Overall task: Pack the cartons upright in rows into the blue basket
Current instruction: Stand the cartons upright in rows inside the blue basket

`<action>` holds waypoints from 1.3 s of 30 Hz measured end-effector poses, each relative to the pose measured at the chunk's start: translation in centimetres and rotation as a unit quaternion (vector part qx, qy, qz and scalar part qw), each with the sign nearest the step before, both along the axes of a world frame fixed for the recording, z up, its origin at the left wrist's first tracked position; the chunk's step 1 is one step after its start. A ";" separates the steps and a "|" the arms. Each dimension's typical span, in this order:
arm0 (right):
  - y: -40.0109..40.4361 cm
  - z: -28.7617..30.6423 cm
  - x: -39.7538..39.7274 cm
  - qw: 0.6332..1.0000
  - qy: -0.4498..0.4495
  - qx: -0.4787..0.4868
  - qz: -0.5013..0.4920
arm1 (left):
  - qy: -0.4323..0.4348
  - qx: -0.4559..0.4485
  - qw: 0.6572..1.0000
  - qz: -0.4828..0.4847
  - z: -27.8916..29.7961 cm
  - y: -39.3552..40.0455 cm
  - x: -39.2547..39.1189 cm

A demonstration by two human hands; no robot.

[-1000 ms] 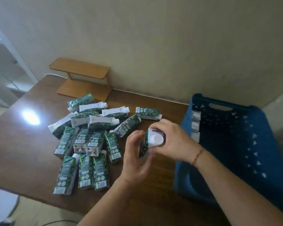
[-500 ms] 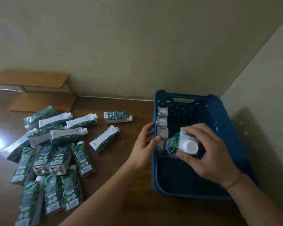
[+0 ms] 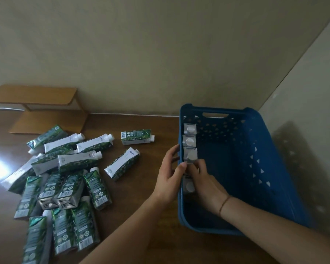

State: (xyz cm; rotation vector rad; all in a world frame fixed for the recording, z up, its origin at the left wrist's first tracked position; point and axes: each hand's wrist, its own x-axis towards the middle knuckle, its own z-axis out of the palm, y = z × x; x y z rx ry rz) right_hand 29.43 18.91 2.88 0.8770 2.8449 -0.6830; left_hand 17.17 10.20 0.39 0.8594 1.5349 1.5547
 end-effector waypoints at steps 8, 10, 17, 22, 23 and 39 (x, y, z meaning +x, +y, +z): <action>1.0 -1.4 1.1 0.999 0.016 -0.045 -0.001 | 0.341 -0.229 0.903 0.122 -2.8 -2.3 -5.4; 1.3 -1.1 1.1 0.998 0.008 -0.064 -0.004 | 0.398 -0.344 0.843 0.107 -4.0 -3.2 -7.9; 2.2 0.9 1.7 0.993 -0.037 -0.107 0.015 | 0.476 -0.436 0.759 0.087 -6.1 -3.9 -13.1; 3.1 3.3 2.0 0.998 -0.033 -0.046 0.004 | 0.384 -0.373 0.836 0.119 -6.6 -4.4 -14.4; 3.3 3.9 1.9 1.000 -0.001 -0.022 -0.013 | 0.350 -0.335 0.863 0.141 -6.5 -4.4 -14.2; 2.9 10.4 -4.6 0.912 0.340 -0.227 -0.042 | 0.000 0.120 0.975 -0.188 9.1 1.8 -10.7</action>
